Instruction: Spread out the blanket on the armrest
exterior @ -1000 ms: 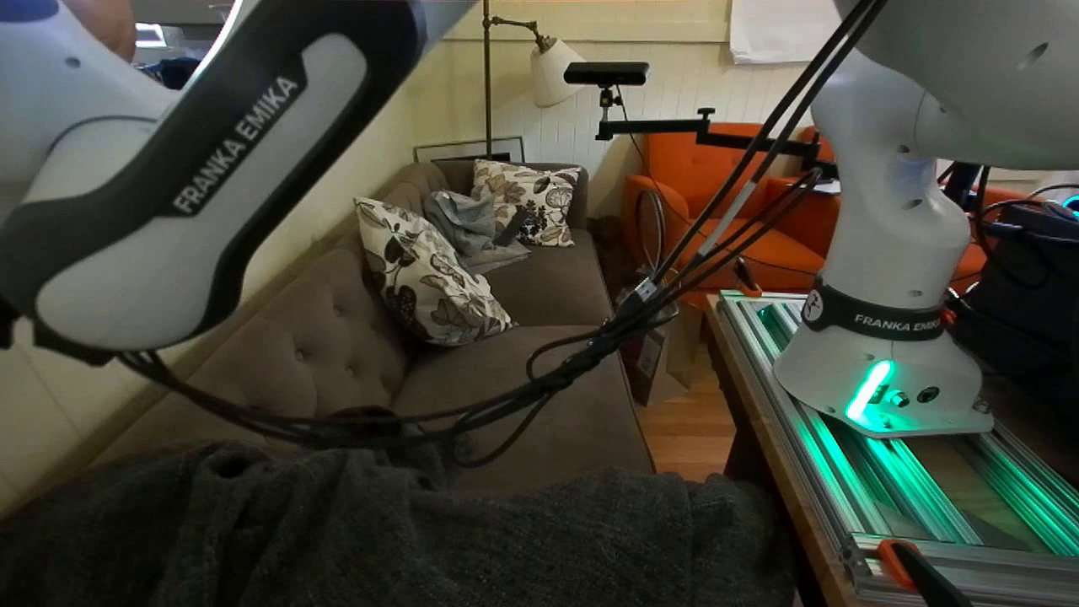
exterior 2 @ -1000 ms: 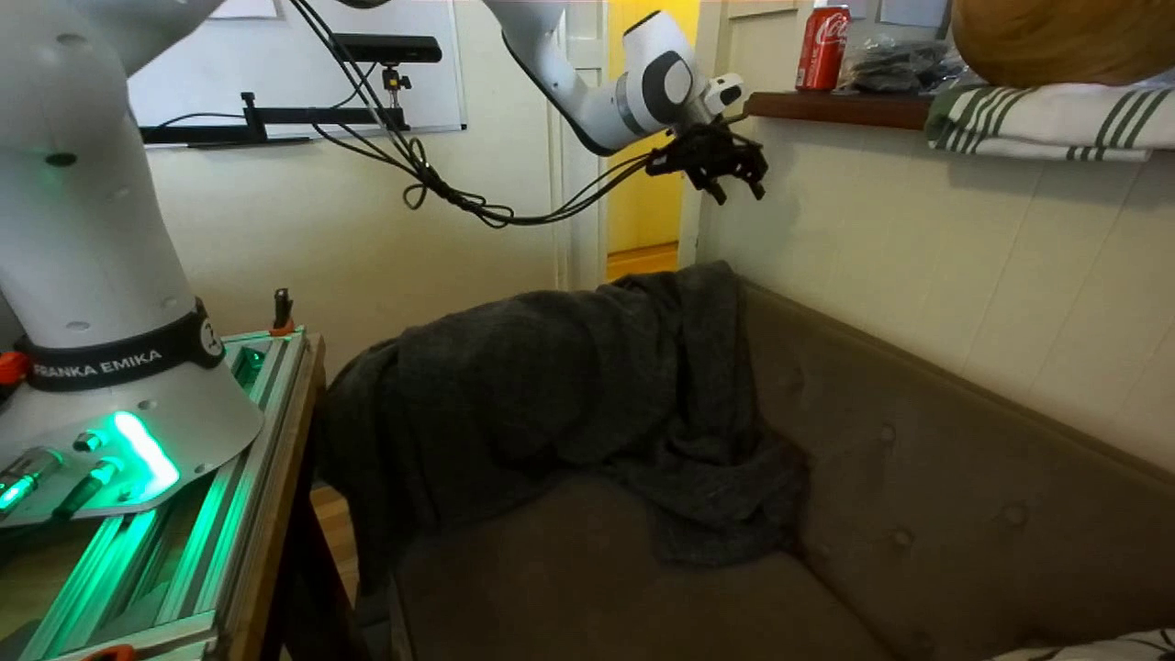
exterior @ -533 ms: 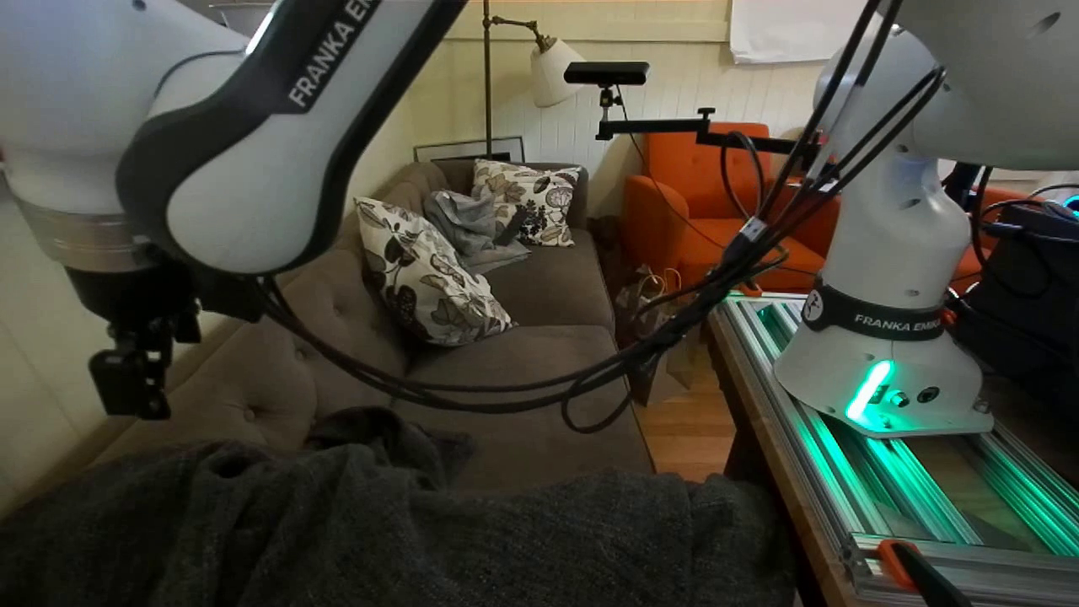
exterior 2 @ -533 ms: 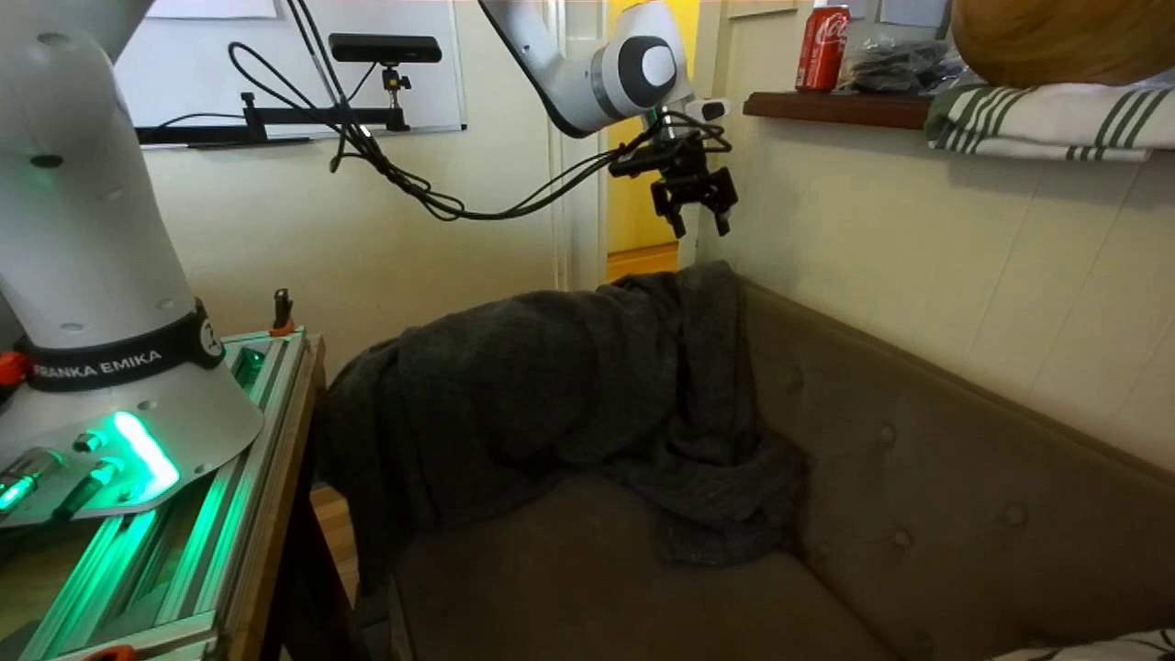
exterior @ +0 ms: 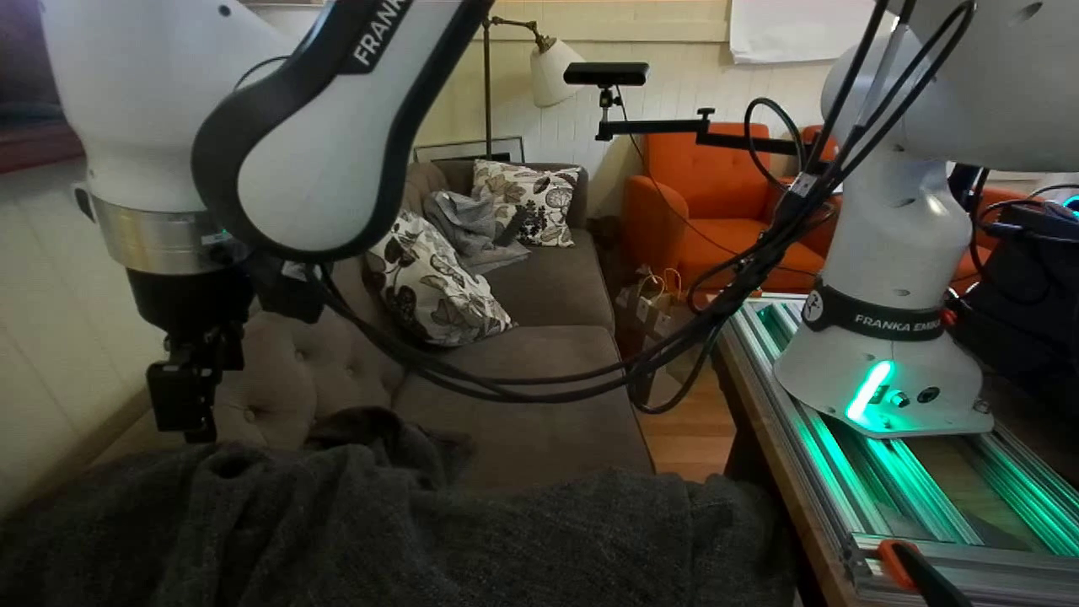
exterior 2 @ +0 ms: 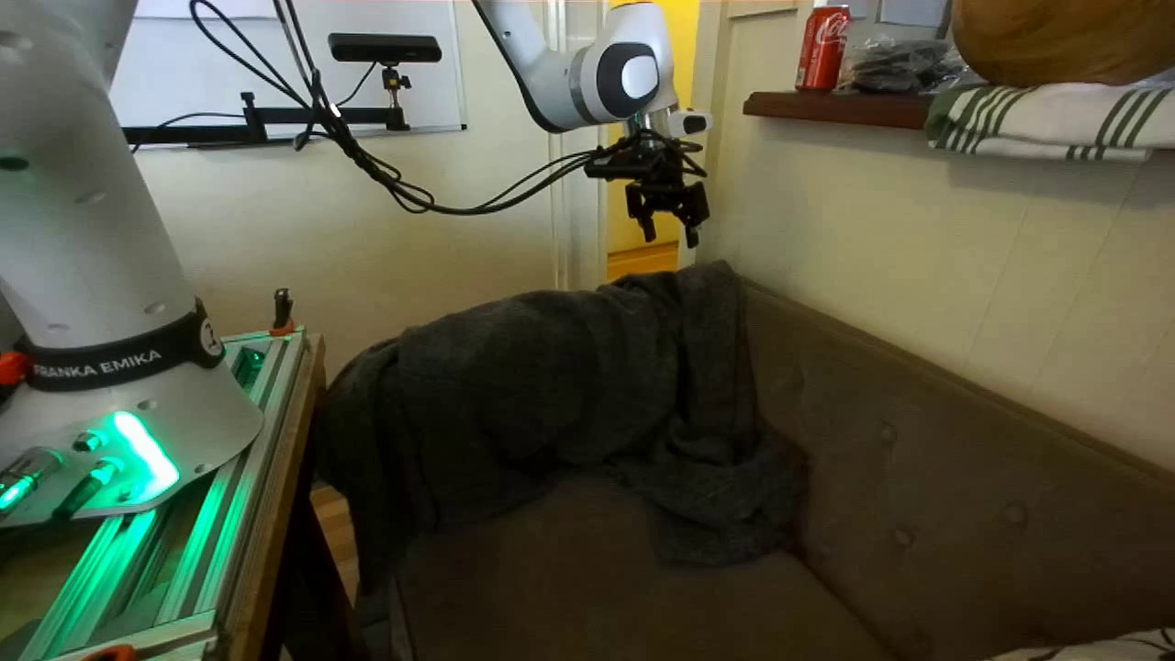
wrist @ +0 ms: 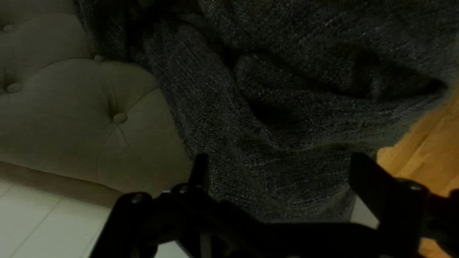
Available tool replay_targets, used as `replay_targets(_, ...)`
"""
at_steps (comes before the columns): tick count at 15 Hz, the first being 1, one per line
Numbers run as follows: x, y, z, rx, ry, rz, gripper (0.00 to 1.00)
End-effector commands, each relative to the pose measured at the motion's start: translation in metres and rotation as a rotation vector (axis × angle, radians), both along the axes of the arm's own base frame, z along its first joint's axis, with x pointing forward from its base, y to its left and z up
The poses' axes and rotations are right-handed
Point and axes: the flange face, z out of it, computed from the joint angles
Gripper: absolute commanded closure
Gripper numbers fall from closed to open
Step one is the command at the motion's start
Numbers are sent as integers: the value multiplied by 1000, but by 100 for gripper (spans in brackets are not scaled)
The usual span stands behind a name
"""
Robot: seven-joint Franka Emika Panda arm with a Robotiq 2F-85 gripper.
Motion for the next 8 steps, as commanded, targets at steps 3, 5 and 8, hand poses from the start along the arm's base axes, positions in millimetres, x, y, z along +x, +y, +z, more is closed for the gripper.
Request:
replay_targets(3, -14, 13, 89, 27, -123, 151, 0)
replay_targets(5, -25, 7, 124, 54, -121, 141, 0)
replay_targets(8, -53, -24, 158, 75, -5, 48, 0)
